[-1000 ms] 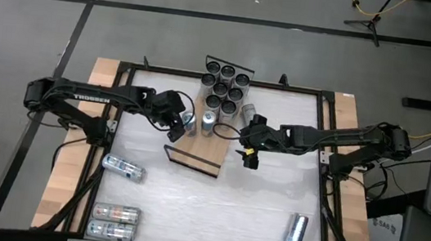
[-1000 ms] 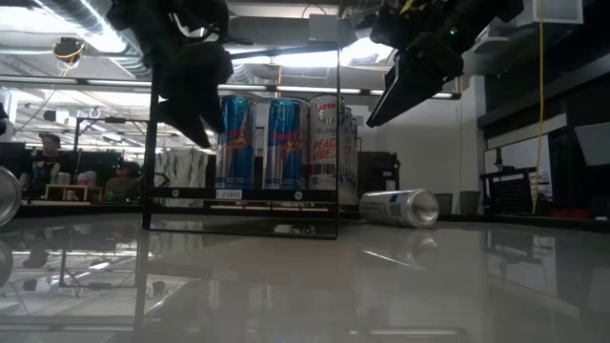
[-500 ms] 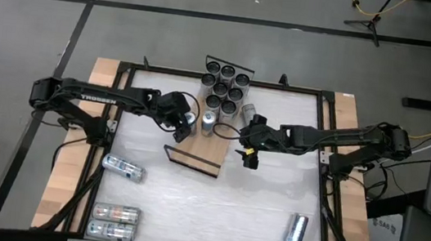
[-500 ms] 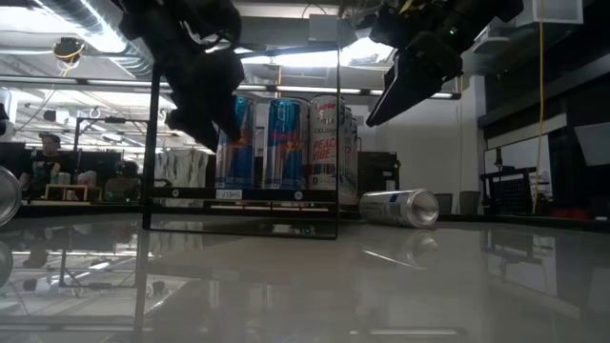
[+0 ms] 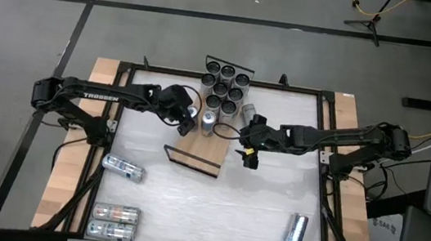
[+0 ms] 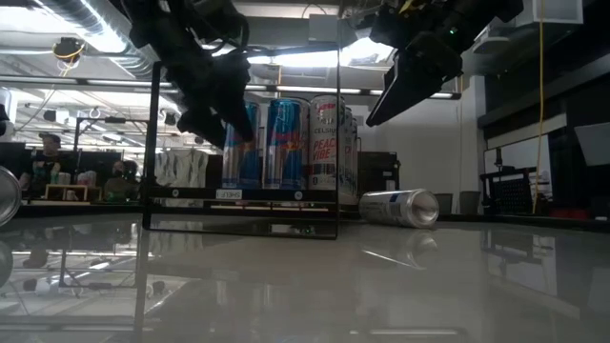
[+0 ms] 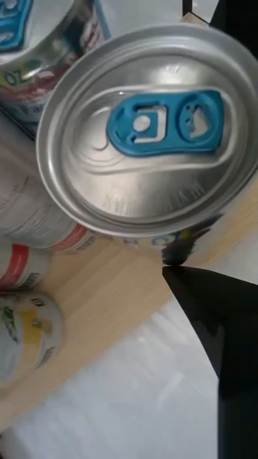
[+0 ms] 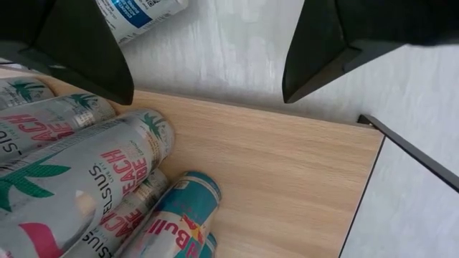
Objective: Place canned beverage on shelf
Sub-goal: Adjust the silver soda can, then put the top right blue soda can on the shelf
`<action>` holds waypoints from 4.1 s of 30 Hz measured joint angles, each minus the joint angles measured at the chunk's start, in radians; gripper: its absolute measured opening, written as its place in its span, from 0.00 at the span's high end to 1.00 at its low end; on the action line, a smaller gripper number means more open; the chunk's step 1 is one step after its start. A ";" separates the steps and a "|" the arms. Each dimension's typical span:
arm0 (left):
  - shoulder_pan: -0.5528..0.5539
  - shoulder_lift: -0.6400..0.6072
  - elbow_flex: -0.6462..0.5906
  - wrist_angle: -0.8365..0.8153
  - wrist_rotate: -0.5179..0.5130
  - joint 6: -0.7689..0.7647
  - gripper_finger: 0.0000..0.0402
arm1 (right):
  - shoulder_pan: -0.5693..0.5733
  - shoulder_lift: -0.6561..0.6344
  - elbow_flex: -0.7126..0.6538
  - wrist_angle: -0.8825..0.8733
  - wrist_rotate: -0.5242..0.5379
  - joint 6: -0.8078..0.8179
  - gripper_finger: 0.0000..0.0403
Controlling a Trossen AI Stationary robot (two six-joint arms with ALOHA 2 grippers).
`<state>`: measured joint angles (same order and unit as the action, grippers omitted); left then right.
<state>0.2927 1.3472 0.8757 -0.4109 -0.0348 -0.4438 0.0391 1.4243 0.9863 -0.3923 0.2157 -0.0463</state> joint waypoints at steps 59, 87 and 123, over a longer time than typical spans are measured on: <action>0.001 -0.363 0.000 -0.184 0.055 0.088 0.29 | -0.211 -0.211 0.000 -0.243 0.219 0.418 0.13; -0.047 -0.362 0.000 -0.184 0.044 0.088 0.29 | -0.256 0.061 0.000 -0.336 0.035 0.522 0.13; -0.047 -0.360 0.000 -0.181 0.017 0.088 0.29 | -0.314 -0.065 -0.231 0.074 -0.069 0.695 0.13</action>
<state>0.2455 0.9867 0.8761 -0.5914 -0.0181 -0.3558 -0.2752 1.3590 0.7555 -0.3188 0.1466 0.6483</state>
